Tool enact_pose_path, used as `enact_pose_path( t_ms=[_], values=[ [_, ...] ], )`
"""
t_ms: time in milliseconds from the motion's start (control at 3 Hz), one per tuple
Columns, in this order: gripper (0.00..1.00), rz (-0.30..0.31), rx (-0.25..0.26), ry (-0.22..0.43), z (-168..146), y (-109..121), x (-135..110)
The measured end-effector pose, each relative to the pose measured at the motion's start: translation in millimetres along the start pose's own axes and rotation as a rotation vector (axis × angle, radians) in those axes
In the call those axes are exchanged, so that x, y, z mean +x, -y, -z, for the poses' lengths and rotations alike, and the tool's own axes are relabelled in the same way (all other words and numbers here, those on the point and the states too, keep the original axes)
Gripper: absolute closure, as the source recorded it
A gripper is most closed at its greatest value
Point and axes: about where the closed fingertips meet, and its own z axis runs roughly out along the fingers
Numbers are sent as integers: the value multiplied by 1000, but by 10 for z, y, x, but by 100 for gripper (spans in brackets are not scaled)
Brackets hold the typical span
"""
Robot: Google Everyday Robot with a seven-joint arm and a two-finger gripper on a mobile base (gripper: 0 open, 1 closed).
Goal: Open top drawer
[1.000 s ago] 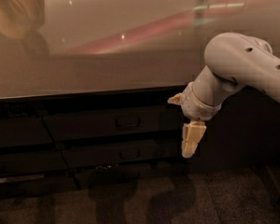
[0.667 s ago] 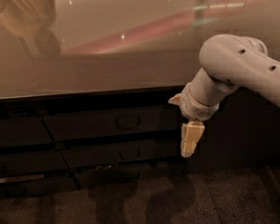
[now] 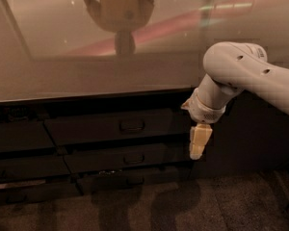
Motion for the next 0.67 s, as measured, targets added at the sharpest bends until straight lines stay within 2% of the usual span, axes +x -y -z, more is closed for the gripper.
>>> enact_pose_path(
  t_ms=[333,667],
  values=[
    [0,8,27,-24,-14,0,1],
    [0,-4,25,-24,-28,45,44]
  ],
)
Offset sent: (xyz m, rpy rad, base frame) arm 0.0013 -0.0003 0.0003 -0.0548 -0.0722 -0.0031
